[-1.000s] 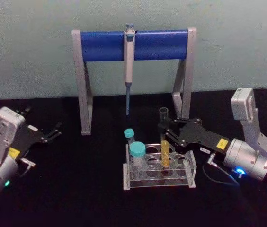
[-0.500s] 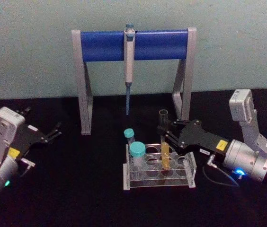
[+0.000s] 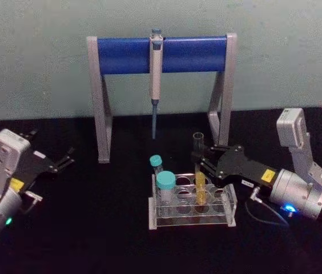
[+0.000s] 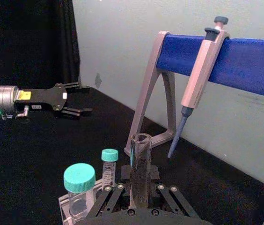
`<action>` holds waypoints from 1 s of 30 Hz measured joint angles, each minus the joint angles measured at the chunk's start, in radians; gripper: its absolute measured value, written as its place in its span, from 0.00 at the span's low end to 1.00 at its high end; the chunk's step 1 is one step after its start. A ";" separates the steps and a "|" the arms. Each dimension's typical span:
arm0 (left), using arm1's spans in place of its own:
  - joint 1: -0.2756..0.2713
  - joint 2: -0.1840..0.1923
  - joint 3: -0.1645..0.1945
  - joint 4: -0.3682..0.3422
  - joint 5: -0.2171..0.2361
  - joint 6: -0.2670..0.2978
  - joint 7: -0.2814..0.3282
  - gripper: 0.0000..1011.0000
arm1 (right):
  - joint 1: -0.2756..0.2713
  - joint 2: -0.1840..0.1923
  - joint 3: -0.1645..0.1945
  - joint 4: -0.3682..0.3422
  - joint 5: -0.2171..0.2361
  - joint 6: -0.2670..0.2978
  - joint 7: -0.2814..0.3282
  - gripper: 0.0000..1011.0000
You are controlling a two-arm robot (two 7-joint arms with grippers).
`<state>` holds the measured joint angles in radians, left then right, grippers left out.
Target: Pick up the test tube from the test tube rack, shake it, then place it back into the test tube rack.
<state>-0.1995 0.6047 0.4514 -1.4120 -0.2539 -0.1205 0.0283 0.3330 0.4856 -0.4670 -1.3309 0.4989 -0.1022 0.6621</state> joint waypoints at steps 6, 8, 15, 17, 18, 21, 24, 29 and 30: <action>0.000 0.000 0.000 0.000 0.000 0.000 0.000 0.99 | 0.000 0.000 0.000 0.000 -0.001 0.000 -0.001 0.23; 0.000 0.000 0.000 0.000 0.000 0.000 0.000 0.99 | 0.000 0.000 0.000 0.000 -0.001 0.000 -0.001 0.23; 0.000 0.000 0.000 0.000 0.000 0.000 0.000 0.99 | 0.000 0.000 0.000 0.000 -0.001 0.000 0.000 0.23; 0.000 0.000 0.000 0.000 0.000 0.000 0.000 0.99 | 0.000 0.000 0.000 0.000 -0.001 0.000 0.000 0.23; 0.000 0.000 0.000 0.000 0.000 0.000 0.000 0.99 | 0.000 0.000 0.000 0.000 -0.001 0.001 0.000 0.26; 0.000 0.000 0.000 0.000 0.000 0.000 0.000 0.99 | 0.000 0.000 0.000 0.000 -0.001 0.001 0.000 0.33; 0.000 0.000 0.000 0.000 0.000 0.000 0.000 0.99 | 0.000 0.000 0.000 0.000 -0.001 0.001 0.000 0.43; 0.000 0.000 0.000 0.000 0.000 0.000 0.000 0.99 | 0.000 0.000 0.000 0.000 -0.001 0.001 0.000 0.58; 0.000 0.000 0.000 0.000 0.000 0.000 0.000 0.99 | 0.000 0.000 0.000 0.000 -0.001 0.001 0.001 0.63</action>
<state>-0.1995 0.6047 0.4514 -1.4120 -0.2539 -0.1205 0.0283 0.3330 0.4859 -0.4672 -1.3310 0.4976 -0.1015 0.6626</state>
